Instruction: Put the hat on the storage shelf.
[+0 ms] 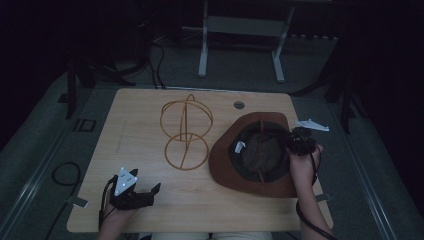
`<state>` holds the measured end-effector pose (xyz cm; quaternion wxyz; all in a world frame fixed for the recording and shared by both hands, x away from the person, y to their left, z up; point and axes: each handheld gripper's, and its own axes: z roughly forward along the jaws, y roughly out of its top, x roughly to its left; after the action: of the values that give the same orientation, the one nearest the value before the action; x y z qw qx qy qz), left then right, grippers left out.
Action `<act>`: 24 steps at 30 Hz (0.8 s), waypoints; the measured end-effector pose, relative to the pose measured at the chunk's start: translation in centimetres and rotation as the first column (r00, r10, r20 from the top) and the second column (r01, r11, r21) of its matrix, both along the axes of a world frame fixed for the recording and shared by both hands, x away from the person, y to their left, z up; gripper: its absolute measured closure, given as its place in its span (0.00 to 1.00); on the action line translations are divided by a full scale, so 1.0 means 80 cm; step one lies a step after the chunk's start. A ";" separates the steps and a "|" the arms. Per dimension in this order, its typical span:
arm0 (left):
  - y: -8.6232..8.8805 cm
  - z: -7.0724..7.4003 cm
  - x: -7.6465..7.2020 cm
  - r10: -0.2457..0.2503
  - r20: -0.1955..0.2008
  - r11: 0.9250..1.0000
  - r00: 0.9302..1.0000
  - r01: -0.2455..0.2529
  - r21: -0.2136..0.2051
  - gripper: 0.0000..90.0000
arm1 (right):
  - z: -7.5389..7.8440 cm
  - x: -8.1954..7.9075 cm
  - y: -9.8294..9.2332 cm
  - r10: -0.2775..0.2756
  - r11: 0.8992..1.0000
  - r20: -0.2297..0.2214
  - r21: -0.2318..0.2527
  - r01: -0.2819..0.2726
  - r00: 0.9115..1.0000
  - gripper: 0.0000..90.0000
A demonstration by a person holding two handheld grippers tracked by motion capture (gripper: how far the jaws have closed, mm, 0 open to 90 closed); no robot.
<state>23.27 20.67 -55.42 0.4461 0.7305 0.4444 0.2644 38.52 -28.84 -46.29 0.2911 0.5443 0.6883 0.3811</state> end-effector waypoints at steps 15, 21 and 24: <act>-0.069 0.017 0.026 -0.140 -0.011 0.989 0.990 0.141 0.052 0.13 | 0.005 -0.016 -0.003 -0.002 1.000 0.013 0.011 0.002 1.000 0.94; -0.102 0.031 0.045 -0.182 -0.022 0.981 0.983 0.183 0.056 0.15 | 0.004 -0.020 -0.003 0.001 1.000 0.015 0.010 -0.002 1.000 0.94; -0.117 0.037 0.053 -0.200 -0.030 0.977 0.979 0.202 0.074 0.15 | 0.004 -0.023 -0.002 0.013 1.000 0.014 0.017 -0.013 1.000 0.94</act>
<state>27.51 11.27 -52.43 0.4372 0.7911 0.3628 0.2268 36.68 -28.99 -46.01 0.2890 0.5395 0.6864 0.3927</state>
